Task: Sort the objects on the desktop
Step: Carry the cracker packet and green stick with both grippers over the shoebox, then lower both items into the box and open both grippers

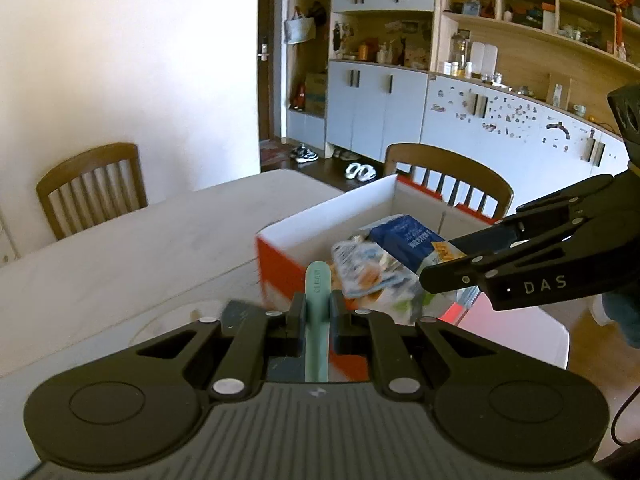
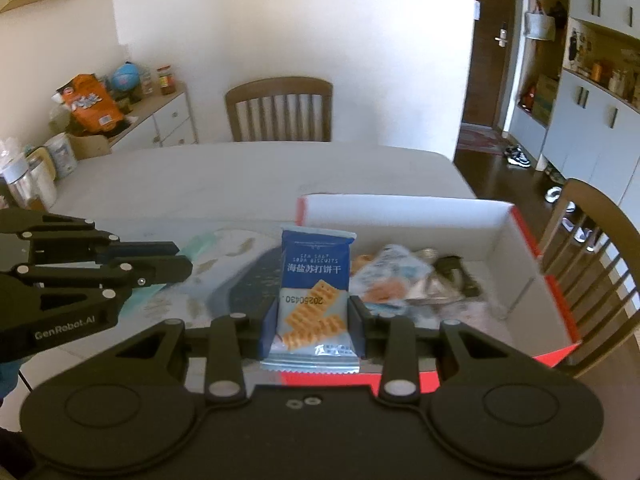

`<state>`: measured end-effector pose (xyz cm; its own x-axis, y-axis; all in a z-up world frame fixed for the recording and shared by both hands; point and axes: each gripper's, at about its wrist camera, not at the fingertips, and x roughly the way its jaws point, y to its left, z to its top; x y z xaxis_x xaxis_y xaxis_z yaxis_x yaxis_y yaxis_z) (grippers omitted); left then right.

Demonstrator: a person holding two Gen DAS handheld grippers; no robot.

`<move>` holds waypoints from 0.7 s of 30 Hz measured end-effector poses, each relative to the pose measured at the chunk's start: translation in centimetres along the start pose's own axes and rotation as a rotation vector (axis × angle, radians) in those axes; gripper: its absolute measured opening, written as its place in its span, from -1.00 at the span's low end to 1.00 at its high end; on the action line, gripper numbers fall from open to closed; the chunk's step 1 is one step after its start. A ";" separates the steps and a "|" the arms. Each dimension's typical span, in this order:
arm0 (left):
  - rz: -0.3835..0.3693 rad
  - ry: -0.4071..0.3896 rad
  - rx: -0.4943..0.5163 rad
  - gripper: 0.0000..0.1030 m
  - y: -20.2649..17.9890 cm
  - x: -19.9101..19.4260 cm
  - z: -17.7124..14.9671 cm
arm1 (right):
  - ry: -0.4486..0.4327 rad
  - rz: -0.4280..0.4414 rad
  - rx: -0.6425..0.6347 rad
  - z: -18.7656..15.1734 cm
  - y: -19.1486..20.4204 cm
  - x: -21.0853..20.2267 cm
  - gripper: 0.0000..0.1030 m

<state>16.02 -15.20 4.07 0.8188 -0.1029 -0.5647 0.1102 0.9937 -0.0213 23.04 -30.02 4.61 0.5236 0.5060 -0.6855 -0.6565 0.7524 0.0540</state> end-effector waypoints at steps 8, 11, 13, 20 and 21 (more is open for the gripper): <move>-0.023 0.008 0.033 -0.80 -3.7 4.3 3.2 | 0.021 -0.027 0.033 0.4 -5.8 0.2 -0.29; -0.031 0.024 0.045 -0.80 -5.0 6.2 4.0 | 0.031 -0.035 0.046 0.4 -7.6 0.4 -0.29; -0.032 0.037 0.053 -0.80 -5.7 7.5 4.4 | 0.040 -0.044 0.050 0.3 -8.7 0.8 -0.29; -0.019 0.081 0.112 -0.80 -7.3 11.8 5.4 | 0.089 -0.069 0.049 0.1 -12.2 3.1 -0.29; -0.018 0.090 0.117 -0.80 -7.3 12.4 5.6 | 0.095 -0.074 0.040 0.1 -12.5 3.6 -0.29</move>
<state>28.50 -24.01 1.81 0.7629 -0.1111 -0.6368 0.1936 0.9792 0.0612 33.17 -37.53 1.50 0.5144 0.4078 -0.7544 -0.5951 0.8032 0.0284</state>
